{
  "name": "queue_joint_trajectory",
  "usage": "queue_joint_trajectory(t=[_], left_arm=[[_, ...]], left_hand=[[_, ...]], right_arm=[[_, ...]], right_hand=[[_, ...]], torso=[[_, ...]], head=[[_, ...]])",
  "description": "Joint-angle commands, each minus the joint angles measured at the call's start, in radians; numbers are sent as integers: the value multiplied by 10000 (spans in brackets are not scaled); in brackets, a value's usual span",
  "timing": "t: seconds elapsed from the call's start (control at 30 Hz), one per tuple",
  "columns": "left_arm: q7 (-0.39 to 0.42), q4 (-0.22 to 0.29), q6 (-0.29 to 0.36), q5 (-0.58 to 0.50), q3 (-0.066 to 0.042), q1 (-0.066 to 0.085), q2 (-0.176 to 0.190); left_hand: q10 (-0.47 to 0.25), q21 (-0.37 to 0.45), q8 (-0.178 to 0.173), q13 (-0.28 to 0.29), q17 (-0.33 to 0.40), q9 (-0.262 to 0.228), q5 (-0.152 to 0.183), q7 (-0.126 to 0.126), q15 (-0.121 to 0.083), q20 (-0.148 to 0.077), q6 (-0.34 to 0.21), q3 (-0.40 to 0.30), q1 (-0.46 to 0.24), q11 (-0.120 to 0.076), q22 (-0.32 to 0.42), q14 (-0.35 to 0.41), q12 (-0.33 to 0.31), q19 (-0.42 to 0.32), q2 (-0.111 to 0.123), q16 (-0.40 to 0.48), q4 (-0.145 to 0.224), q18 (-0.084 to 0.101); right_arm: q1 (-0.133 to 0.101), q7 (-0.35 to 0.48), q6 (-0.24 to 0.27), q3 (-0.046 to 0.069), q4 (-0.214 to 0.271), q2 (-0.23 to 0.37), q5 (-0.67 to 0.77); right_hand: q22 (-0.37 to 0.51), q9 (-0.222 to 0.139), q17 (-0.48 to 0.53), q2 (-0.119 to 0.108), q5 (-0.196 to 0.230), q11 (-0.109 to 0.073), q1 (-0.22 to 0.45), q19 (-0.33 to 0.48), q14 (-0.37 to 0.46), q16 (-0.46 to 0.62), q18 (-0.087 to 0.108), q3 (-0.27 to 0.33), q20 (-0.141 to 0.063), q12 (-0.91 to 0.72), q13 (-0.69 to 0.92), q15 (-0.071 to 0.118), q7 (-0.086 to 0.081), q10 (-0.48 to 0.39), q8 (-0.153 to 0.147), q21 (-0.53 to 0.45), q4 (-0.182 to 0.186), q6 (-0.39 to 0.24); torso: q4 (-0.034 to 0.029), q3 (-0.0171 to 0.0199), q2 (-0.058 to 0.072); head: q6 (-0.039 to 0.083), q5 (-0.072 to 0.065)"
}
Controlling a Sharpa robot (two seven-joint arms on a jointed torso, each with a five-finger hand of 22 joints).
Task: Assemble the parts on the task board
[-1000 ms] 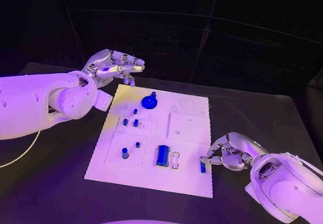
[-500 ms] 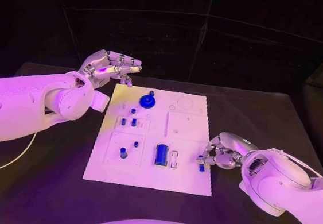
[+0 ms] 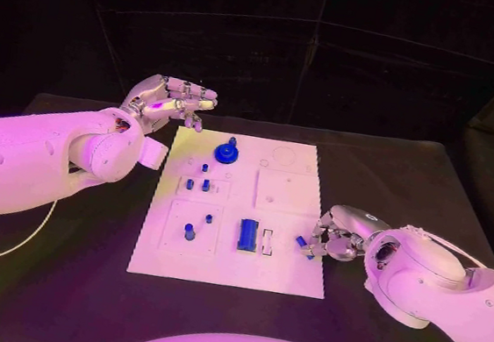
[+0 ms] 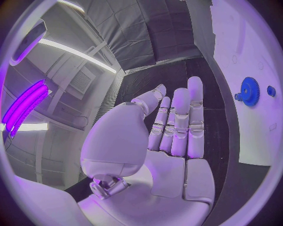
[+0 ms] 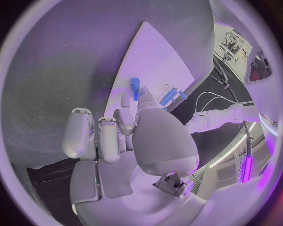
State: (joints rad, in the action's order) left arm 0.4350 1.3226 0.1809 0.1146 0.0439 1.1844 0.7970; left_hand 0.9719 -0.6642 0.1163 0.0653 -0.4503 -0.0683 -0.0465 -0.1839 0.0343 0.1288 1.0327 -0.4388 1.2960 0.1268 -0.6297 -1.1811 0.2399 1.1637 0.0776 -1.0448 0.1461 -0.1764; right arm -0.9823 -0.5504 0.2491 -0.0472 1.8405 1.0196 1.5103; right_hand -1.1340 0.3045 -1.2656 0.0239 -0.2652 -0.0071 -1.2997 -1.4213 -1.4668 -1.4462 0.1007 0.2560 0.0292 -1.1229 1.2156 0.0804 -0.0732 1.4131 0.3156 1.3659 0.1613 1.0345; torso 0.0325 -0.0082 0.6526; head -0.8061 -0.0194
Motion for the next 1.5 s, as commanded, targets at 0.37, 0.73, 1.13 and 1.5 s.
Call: queue_joint_trajectory(t=[0.37,0.73,1.13,1.5], left_arm=[[21,14,-148,-29,-3,12,16],[1,28,-167,-29,-2,12,25],[-37,34,-190,-29,0,12,28],[-36,56,-188,-29,3,13,37]], left_hand=[[-79,70,49,4,26,4,-55,-30,-1,18,-34,71,26,-7,23,91,66,-67,-121,5,-23,-68],[-79,71,51,4,26,4,-55,-30,-1,18,-34,72,26,-7,24,92,68,-67,-123,4,-24,-68],[-79,71,51,4,26,4,-55,-30,-1,18,-34,72,26,-7,24,92,68,-67,-123,4,-24,-68],[-79,71,51,4,26,4,-55,-30,-1,18,-34,72,26,-7,24,92,68,-67,-123,4,-24,-68]], right_arm=[[155,-540,-720,-33,-158,-502,908],[167,-1001,-1531,-33,-253,-737,1415],[166,-1111,-799,-31,-26,-616,350],[161,-268,1734,-24,498,-331,-1243]], right_hand=[[-41,-40,-35,72,-41,-44,-457,5,-526,-2,-197,22,9,22,-1,-9,45,-15,-144,49,-299,196],[-64,-161,-36,316,530,-56,-1779,8,-513,25,-202,-620,-21,290,-134,16,29,-186,-391,36,-1203,243],[-100,-398,-87,429,-546,-39,-1319,-10,-522,24,-211,-1287,-13,595,-325,-8,2,-260,-780,42,-1103,332],[-350,-547,-323,50,-1377,-61,-993,-120,-573,-76,-248,-2022,-37,671,-382,12,24,-197,-1024,174,-902,499]], torso=[[4,-9,-2],[-14,-6,-17],[6,-7,-30],[-14,-21,-2]], head=[[-22,-13],[-49,14],[26,19],[82,15]])
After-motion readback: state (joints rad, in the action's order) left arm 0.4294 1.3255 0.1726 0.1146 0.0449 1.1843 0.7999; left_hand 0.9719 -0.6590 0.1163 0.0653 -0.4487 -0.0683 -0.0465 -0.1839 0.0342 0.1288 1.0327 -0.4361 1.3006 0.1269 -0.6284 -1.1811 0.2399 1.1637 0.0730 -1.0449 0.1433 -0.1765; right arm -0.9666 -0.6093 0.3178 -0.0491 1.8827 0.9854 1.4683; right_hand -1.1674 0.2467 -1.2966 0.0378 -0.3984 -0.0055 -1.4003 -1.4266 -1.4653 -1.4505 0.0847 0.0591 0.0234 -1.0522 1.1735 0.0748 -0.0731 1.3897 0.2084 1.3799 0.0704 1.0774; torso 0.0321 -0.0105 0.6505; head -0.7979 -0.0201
